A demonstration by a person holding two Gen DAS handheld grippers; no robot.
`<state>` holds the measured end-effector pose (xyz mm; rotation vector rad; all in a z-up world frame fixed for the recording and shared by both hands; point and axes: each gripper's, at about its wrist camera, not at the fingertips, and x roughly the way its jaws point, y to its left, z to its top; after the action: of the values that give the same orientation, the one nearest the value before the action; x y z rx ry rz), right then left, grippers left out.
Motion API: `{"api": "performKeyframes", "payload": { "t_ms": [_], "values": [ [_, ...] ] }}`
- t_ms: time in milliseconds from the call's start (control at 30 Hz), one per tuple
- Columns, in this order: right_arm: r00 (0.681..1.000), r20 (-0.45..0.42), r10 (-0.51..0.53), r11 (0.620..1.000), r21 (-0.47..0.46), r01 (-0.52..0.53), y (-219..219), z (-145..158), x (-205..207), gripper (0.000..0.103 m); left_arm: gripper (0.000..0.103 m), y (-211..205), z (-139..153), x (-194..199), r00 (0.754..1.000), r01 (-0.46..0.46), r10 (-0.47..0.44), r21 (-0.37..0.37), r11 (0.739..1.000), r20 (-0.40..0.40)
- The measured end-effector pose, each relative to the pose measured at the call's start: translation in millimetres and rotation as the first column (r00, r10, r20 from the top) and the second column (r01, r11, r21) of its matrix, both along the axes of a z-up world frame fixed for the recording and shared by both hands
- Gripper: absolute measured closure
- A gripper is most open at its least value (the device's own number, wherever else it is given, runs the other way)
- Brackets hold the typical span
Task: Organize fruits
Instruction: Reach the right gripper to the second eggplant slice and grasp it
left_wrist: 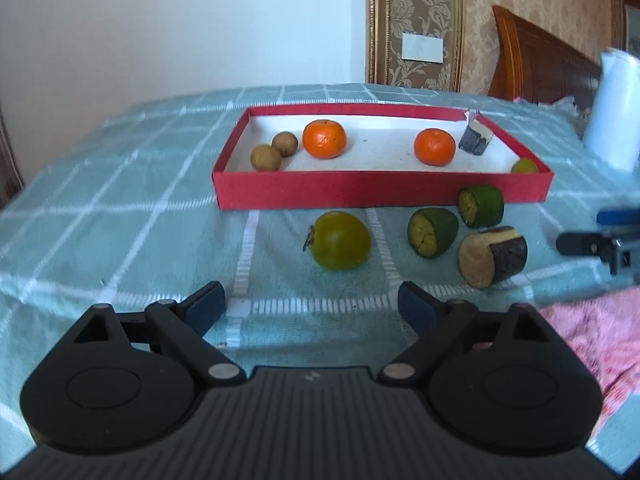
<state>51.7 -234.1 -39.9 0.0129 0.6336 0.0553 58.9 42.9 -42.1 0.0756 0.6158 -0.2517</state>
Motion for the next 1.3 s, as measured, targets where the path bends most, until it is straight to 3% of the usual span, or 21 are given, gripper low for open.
{"api": "performKeyframes", "payload": {
  "t_ms": [167,233,567,933,1300],
  "values": [
    [0.999,0.001,0.035,0.988,0.151,-0.035,3,7,-15,0.001,0.003,1,1,0,1.000,0.003,-0.003,-0.001,1.000,-0.007],
    [0.999,-0.003,0.045,0.985,0.167,-0.044,11,10,-16,0.001,0.000,-4,0,1,1.000,0.002,-0.002,0.026,1.000,-0.013],
    [0.997,-0.021,0.076,0.978,0.198,-0.071,58,15,-1,0.001,0.000,-3,0,2,1.000,0.002,-0.001,0.020,1.000,-0.017],
    [0.995,0.019,0.097,0.990,0.104,-0.099,88,14,9,0.002,0.000,-3,0,2,1.000,0.002,-0.001,0.020,1.000,-0.017],
    [0.996,-0.018,0.089,0.993,0.077,-0.088,92,5,18,0.023,0.000,-3,0,2,1.000,0.002,-0.001,0.020,1.000,-0.017]
  ]
}}
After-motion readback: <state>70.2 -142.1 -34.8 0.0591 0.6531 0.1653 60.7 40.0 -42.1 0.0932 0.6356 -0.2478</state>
